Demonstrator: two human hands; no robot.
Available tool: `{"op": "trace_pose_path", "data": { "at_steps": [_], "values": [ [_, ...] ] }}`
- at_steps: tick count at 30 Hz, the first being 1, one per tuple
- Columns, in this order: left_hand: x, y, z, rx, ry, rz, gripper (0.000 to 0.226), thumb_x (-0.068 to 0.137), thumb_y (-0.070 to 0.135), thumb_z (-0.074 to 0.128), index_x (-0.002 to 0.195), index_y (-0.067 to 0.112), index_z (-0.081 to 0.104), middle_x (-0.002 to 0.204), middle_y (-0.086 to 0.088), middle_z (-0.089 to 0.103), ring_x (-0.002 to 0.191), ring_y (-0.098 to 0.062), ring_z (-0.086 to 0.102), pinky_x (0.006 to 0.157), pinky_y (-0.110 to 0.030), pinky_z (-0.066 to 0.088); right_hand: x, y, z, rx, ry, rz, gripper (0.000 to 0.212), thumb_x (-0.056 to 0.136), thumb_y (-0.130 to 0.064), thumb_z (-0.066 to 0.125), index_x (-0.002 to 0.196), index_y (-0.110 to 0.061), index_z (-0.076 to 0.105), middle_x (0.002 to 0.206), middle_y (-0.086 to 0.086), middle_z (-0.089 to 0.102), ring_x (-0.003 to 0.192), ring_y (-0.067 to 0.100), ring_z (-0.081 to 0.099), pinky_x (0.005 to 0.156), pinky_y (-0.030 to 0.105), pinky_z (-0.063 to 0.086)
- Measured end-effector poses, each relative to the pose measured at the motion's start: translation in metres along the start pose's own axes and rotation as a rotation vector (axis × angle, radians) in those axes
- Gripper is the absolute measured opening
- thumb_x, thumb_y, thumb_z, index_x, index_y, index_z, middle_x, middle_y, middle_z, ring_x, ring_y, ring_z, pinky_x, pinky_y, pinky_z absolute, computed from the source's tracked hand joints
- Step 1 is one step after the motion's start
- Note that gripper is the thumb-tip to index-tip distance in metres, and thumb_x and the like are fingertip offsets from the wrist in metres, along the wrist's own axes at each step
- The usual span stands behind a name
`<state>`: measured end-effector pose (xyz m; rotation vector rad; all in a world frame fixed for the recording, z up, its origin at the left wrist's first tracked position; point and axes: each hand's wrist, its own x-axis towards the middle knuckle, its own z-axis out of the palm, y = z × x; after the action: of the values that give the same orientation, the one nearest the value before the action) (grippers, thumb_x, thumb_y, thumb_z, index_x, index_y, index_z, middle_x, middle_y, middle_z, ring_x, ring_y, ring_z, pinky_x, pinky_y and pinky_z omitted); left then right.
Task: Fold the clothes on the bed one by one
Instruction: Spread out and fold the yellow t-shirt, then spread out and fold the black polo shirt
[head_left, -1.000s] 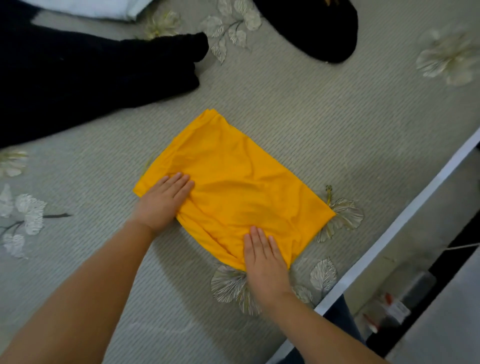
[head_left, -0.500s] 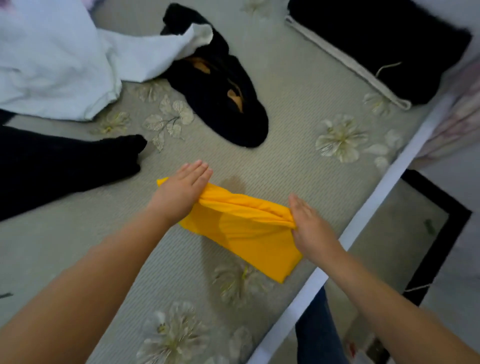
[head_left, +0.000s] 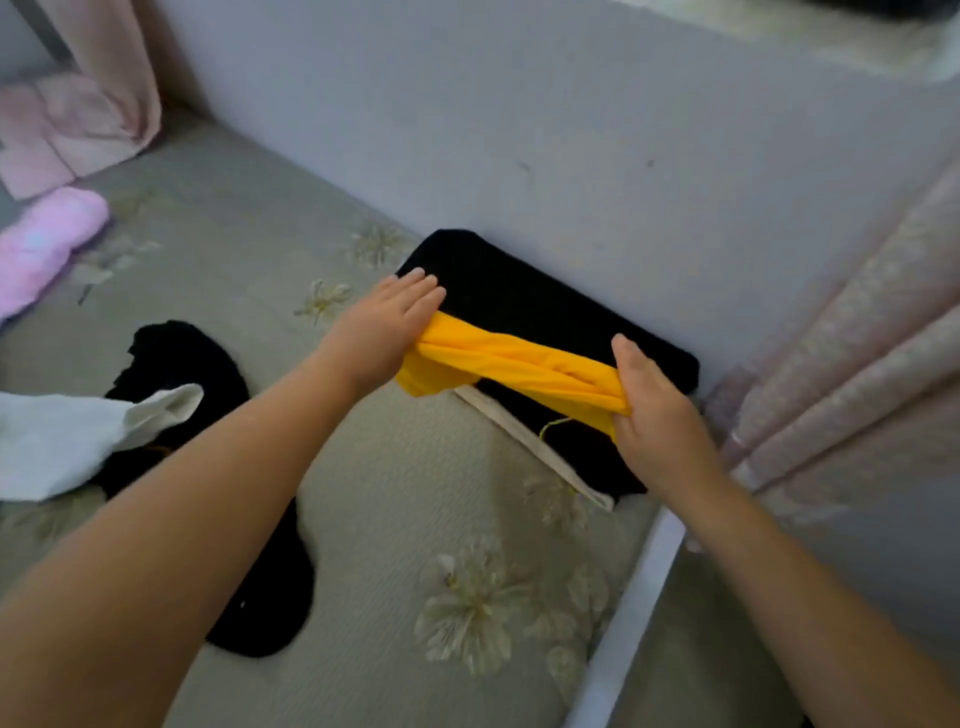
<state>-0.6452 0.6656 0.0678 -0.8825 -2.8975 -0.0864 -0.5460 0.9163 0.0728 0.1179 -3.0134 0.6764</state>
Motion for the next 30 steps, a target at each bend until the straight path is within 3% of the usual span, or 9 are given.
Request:
{"op": "trace_pose_path", "data": {
  "at_steps": [3,6,8,10,13,15,22,26,30],
  "values": [
    [0.069,-0.003,-0.01,0.111,0.262,0.136,0.038,0.07,-0.017,0.046,0.106,-0.017,0.058,0.11,-0.038,0.056,0.099,-0.056,0.054,0.086,-0.061,0.04,0.051,0.024,-0.018,-0.079,0.174,-0.068,0.054,0.076,0.017,0.048,0.129,0.013,0.039,0.134,0.032,0.04,0.125,0.045,0.041,0.105,0.041,0.027],
    [0.113,-0.01,0.012,0.278,0.301,0.182,0.037,0.076,0.001,0.038,0.097,-0.008,0.067,0.101,-0.029,0.065,0.089,-0.048,0.062,0.069,-0.059,0.049,0.082,0.053,0.002,-0.22,0.28,-0.184,0.053,0.055,0.014,0.053,0.107,0.019,0.057,0.111,0.037,0.057,0.099,0.055,0.055,0.077,0.066,0.041],
    [0.12,-0.013,0.052,0.261,0.151,0.083,0.04,0.085,0.006,0.038,0.12,0.0,0.057,0.127,-0.025,0.053,0.116,-0.043,0.051,0.094,-0.05,0.042,0.089,0.075,0.038,-0.307,0.233,-0.193,0.052,0.053,0.011,0.059,0.105,0.012,0.062,0.11,0.03,0.061,0.098,0.051,0.058,0.074,0.065,0.044],
    [0.114,-0.015,0.11,0.237,-0.183,-0.072,0.055,0.095,0.01,0.034,0.146,0.013,0.014,0.153,-0.015,0.011,0.141,-0.032,0.009,0.114,-0.043,0.009,0.092,0.096,0.083,-0.365,0.053,-0.132,0.058,0.061,0.006,0.069,0.117,0.005,0.057,0.123,0.027,0.055,0.112,0.046,0.052,0.086,0.063,0.041],
    [0.095,0.005,0.182,0.155,-0.485,-0.109,0.065,0.098,0.02,0.034,0.145,0.027,-0.011,0.155,-0.004,-0.012,0.141,-0.024,-0.013,0.114,-0.043,-0.003,0.082,0.132,0.147,-0.404,-0.31,-0.015,0.067,0.094,-0.028,0.045,0.147,-0.017,0.006,0.154,0.016,-0.001,0.142,0.034,-0.001,0.112,0.054,0.003],
    [0.085,0.021,0.216,0.048,-0.505,-0.12,0.059,0.099,0.033,0.028,0.145,0.029,-0.009,0.155,-0.002,-0.011,0.142,-0.022,-0.012,0.114,-0.041,-0.003,0.073,0.149,0.175,-0.389,-0.389,0.001,0.062,0.097,-0.038,0.029,0.146,-0.023,-0.006,0.153,0.012,-0.015,0.141,0.029,-0.014,0.113,0.048,-0.007],
    [0.076,0.026,0.247,-0.059,-0.396,-0.159,0.055,0.098,0.039,0.024,0.145,0.031,-0.004,0.155,0.0,-0.01,0.142,-0.02,-0.01,0.113,-0.038,-0.004,0.067,0.156,0.194,-0.337,-0.273,0.0,0.06,0.094,-0.035,0.043,0.145,-0.017,0.016,0.153,0.017,0.007,0.141,0.034,0.004,0.113,0.049,0.001],
    [0.038,0.021,0.232,-0.124,-0.288,-0.254,0.05,0.099,0.034,0.025,0.146,0.03,0.01,0.156,-0.001,0.001,0.143,-0.021,-0.004,0.113,-0.039,-0.005,0.062,0.125,0.192,-0.35,-0.15,-0.025,0.052,0.079,-0.022,0.062,0.124,0.001,0.053,0.131,0.031,0.045,0.121,0.05,0.042,0.096,0.066,0.029],
    [-0.042,-0.003,0.208,-0.137,-0.272,-0.455,0.045,0.098,0.028,0.034,0.143,0.023,0.028,0.153,-0.006,0.02,0.142,-0.027,0.011,0.114,-0.043,0.004,0.057,0.065,0.209,-0.3,-0.089,-0.251,0.052,0.068,-0.013,0.076,0.114,0.005,0.06,0.121,0.031,0.055,0.112,0.049,0.051,0.087,0.065,0.036]
  ]
}}
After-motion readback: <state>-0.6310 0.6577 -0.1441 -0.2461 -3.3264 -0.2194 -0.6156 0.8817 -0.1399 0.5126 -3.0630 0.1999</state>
